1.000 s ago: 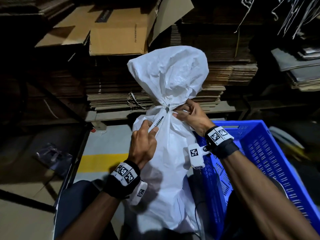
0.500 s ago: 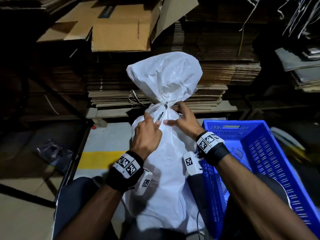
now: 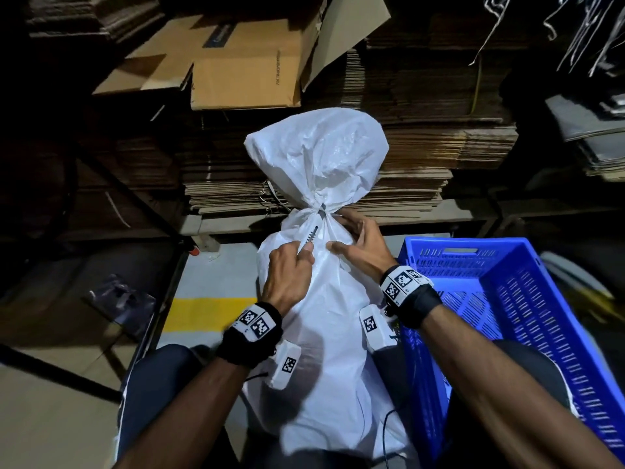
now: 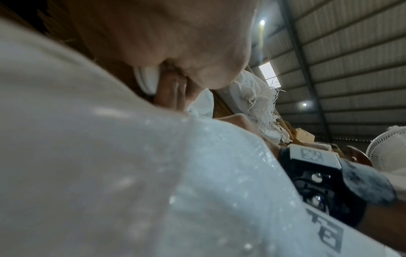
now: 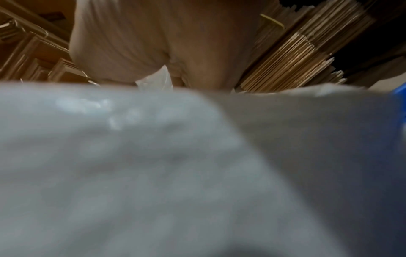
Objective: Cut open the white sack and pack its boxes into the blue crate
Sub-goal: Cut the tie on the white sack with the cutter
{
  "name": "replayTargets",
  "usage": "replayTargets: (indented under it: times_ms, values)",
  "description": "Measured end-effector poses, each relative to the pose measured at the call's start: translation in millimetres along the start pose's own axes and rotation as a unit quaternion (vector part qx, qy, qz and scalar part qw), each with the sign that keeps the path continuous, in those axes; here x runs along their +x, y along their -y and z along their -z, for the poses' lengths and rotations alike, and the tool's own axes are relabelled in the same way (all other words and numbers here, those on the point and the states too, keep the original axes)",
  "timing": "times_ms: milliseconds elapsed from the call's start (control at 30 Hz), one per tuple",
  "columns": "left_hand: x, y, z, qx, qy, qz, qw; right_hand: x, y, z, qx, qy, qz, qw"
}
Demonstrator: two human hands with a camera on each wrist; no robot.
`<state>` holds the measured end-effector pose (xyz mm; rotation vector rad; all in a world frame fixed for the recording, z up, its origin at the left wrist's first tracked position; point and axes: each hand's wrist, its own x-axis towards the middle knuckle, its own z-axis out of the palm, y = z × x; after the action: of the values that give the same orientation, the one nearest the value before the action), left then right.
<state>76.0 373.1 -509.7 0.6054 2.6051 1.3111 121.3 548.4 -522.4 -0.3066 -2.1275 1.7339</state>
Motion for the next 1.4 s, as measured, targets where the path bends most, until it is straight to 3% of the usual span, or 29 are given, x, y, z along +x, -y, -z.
replayTargets:
  times_ms: [167,300,400,567,700,833,967,1400]
  values:
    - [-14,8,-8,-0.019,-0.016,-0.038,0.999,2,-6,-1,-0.005,-0.066,-0.012,0.998]
    - [-5,0,-12,0.016,-0.003,0.015,1.000,-1,-7,-10,-0.211,-0.069,0.084,0.971]
    - [8,-9,-15,0.046,-0.001,-0.005,0.999,-4,-13,-15,-0.275,-0.045,0.117,0.953]
    - [1,3,-11,0.074,-0.017,-0.059,0.995,-1,-21,-11,-0.219,-0.056,0.147,0.963]
    - [12,-5,-7,0.069,-0.022,-0.038,0.997,-2,-15,-22,-0.197,-0.055,0.168,0.964]
    - [3,-3,-6,0.077,-0.007,-0.075,0.994,1,-14,-20,-0.173,-0.056,0.172,0.968]
    - [8,-12,-6,0.060,-0.010,-0.021,0.998,0,-9,-26,-0.187,-0.058,0.171,0.966]
    - [0,-20,-3,0.047,0.001,0.001,0.999,-1,-5,-25,-0.167,-0.053,0.162,0.971]
